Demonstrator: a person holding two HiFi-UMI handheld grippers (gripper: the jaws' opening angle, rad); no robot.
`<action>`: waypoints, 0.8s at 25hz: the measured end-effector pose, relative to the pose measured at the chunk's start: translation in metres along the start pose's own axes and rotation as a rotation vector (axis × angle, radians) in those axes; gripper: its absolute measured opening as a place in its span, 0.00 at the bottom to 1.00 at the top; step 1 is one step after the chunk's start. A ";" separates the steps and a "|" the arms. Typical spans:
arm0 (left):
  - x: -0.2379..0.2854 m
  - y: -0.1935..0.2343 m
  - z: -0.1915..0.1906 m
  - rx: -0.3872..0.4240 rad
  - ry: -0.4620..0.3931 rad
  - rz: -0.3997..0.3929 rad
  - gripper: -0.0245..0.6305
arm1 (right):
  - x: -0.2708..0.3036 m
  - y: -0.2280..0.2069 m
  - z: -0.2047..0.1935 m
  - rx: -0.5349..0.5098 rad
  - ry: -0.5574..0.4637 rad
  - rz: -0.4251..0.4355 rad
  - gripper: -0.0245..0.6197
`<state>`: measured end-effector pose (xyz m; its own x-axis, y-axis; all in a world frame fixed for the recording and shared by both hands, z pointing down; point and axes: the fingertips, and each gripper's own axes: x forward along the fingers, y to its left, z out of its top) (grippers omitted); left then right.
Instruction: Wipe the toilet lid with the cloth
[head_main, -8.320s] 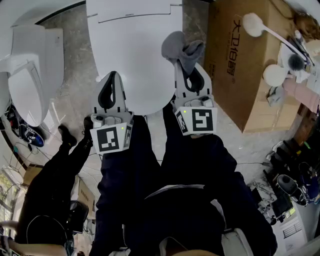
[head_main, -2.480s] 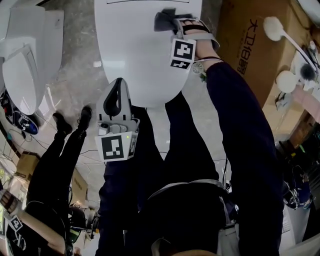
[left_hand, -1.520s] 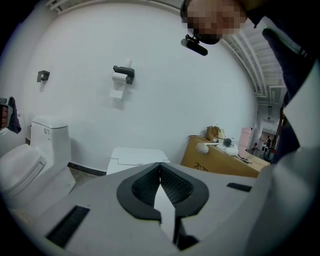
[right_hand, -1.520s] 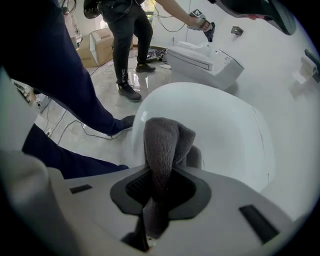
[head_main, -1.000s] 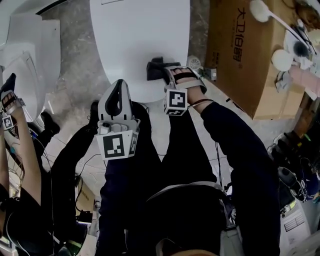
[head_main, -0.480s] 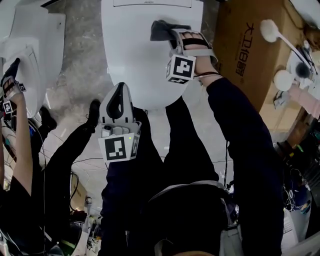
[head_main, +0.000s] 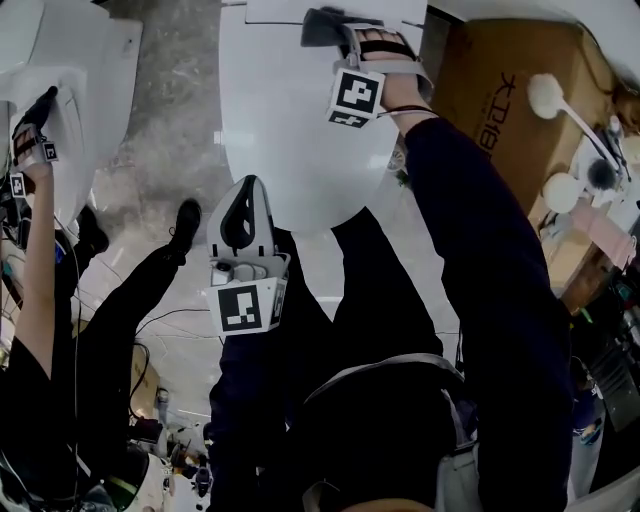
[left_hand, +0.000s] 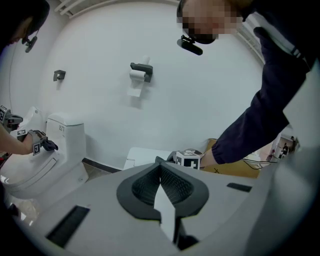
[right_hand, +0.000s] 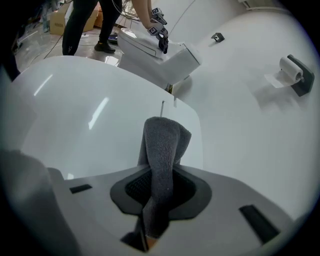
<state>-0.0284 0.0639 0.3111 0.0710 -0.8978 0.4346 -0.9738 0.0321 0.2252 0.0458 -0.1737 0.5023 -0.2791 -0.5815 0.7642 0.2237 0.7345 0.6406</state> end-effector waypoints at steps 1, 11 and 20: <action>0.001 0.000 -0.001 -0.002 0.004 0.004 0.06 | 0.006 -0.002 0.000 -0.002 0.005 0.008 0.15; 0.002 0.003 -0.015 -0.001 0.040 -0.008 0.06 | 0.025 0.024 0.006 -0.022 0.030 0.061 0.15; -0.009 0.011 -0.013 0.020 0.030 -0.041 0.06 | -0.012 0.076 0.019 -0.013 0.035 0.109 0.15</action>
<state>-0.0372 0.0779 0.3214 0.1175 -0.8845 0.4515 -0.9739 -0.0137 0.2266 0.0484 -0.1043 0.5399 -0.2198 -0.5107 0.8312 0.2635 0.7893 0.5546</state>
